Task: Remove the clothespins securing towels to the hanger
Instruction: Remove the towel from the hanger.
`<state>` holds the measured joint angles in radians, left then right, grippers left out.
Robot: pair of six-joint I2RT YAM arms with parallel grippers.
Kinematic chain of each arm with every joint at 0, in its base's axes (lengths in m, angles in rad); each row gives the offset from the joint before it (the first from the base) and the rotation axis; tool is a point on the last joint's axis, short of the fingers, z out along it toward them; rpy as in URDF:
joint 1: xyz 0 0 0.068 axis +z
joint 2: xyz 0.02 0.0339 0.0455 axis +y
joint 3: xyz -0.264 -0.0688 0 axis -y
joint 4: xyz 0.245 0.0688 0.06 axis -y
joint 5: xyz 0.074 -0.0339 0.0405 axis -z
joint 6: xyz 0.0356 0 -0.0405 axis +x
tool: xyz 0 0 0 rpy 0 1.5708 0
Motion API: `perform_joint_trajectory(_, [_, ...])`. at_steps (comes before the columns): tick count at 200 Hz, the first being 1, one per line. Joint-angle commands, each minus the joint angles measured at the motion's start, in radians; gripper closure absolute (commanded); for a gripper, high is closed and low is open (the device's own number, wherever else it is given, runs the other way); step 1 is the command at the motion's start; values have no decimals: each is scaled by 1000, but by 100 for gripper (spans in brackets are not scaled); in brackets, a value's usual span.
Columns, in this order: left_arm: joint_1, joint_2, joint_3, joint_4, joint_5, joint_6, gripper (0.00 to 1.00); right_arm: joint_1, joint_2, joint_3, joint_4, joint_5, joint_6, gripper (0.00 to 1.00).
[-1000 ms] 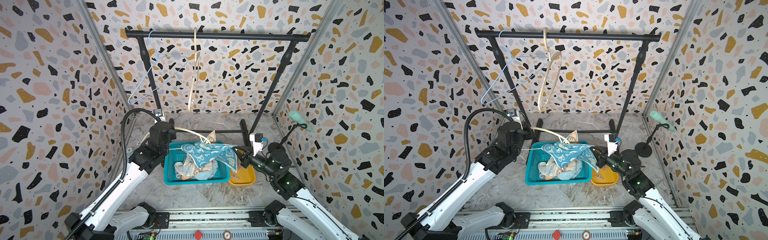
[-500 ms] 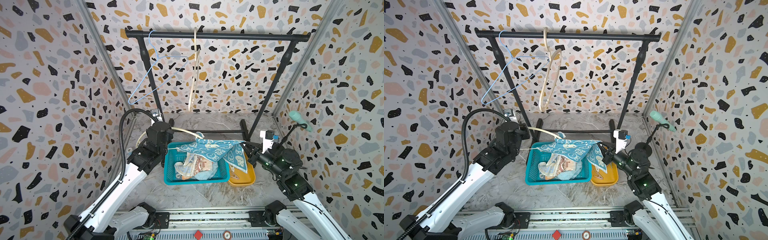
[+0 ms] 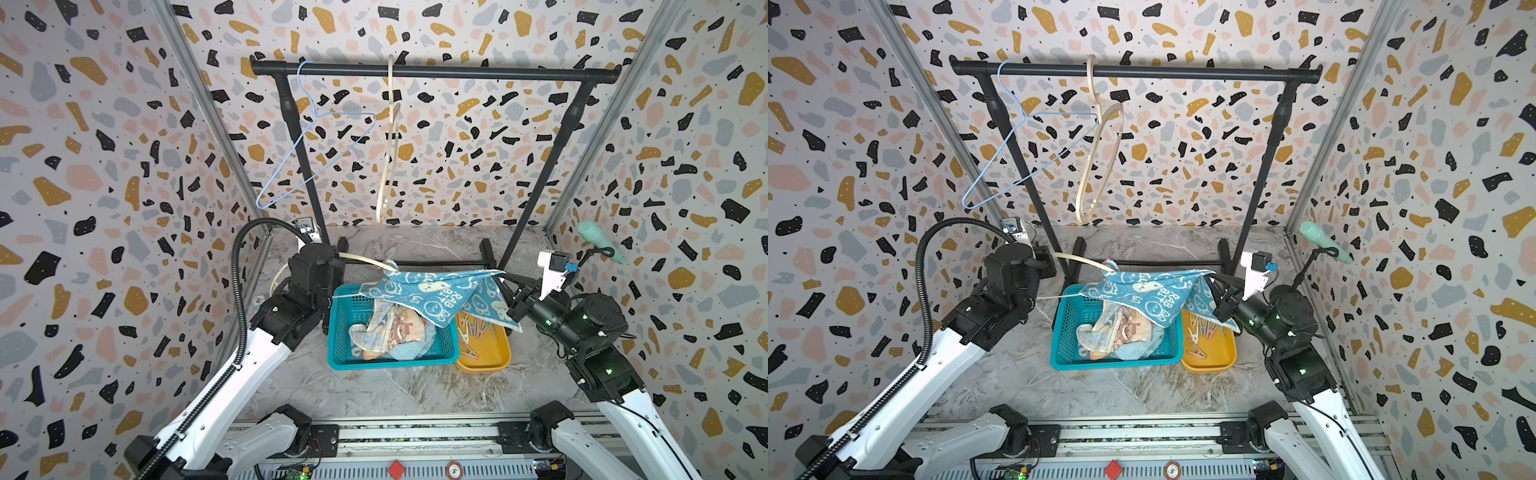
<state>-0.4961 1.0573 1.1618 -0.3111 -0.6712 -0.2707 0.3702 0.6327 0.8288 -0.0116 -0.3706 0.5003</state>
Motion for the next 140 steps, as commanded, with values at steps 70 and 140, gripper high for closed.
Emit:
perform_joint_trajectory(70, [40,-22,-23,-19,-107,93,100,-22,-51,134,8,93,-24,100])
perform_joint_trajectory(140, [44,-40,-27,-9,-85,92,100,-22,8,202,6,18,-17,100])
